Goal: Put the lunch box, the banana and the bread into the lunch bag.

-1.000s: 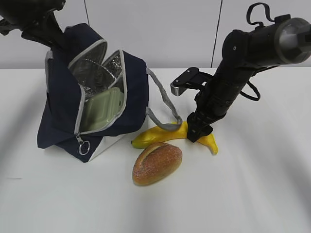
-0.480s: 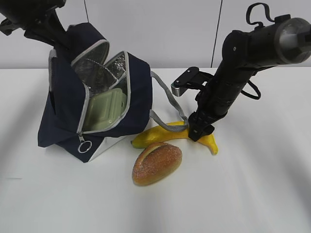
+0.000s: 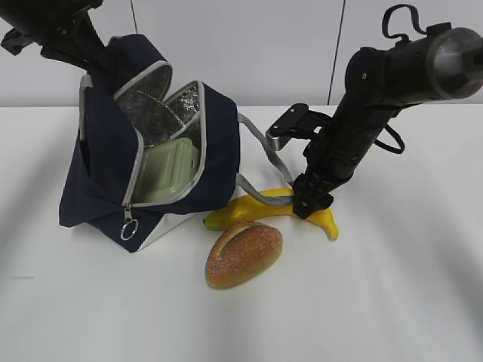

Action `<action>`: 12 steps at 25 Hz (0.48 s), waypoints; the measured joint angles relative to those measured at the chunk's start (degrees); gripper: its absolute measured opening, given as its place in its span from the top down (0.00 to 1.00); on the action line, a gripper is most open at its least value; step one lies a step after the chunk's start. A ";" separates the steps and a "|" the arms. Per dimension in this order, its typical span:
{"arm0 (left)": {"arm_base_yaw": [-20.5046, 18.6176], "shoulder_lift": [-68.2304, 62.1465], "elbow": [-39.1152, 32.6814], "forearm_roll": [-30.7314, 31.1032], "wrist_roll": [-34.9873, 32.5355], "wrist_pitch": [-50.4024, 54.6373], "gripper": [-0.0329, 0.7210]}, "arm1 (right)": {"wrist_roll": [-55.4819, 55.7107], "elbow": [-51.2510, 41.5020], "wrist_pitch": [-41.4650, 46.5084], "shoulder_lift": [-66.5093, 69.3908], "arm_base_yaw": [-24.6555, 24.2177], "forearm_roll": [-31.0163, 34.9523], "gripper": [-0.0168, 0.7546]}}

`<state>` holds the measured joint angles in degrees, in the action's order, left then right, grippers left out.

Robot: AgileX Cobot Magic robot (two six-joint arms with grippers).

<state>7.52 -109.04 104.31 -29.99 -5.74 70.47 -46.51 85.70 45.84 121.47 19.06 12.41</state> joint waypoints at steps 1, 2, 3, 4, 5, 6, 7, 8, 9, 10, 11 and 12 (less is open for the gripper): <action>0.00 0.00 0.00 -0.09 0.00 0.00 0.98 | 0.00 0.00 0.00 0.00 0.00 0.00 0.27; 0.00 0.00 0.00 -0.09 0.00 0.00 0.98 | -0.13 0.00 -0.04 0.00 0.00 0.00 0.27; 0.00 0.00 0.00 -0.09 0.00 0.00 0.98 | -0.13 0.00 -0.04 0.00 0.12 0.00 0.27; 0.00 0.00 0.00 -0.09 0.00 0.00 0.98 | -0.39 0.00 -0.14 0.04 0.32 -0.09 0.27; 0.00 0.00 0.00 -0.20 0.00 0.00 0.98 | -0.61 0.00 -0.13 0.24 0.44 -0.23 0.27; 0.00 0.00 0.00 -0.20 0.00 0.00 0.98 | -0.75 0.00 -0.17 0.29 0.54 -0.25 0.27; 0.00 0.00 0.00 -0.20 0.00 0.00 0.98 | -0.95 0.00 -0.26 0.45 0.76 -0.49 0.27; 0.00 0.00 0.00 -0.20 0.00 0.00 0.98 | -1.00 0.00 -0.26 0.75 1.01 -0.77 0.27; 0.00 0.00 0.00 -0.20 0.00 0.00 0.98 | -0.99 0.00 -0.30 0.86 1.03 -1.00 0.28; 0.00 0.00 0.00 -0.06 0.00 0.00 0.98 | -0.99 0.00 -0.52 1.09 1.13 -1.20 0.28; 0.00 0.00 0.00 0.03 0.00 0.00 0.98 | -0.99 0.00 -0.75 1.29 1.13 -1.32 0.29; 0.00 0.00 0.00 0.01 0.00 0.00 0.98 | -1.03 0.00 -1.01 1.29 1.13 -1.45 0.32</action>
<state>7.52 -109.04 104.31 -29.98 -5.74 70.47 -47.54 85.70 44.83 122.76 20.19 10.96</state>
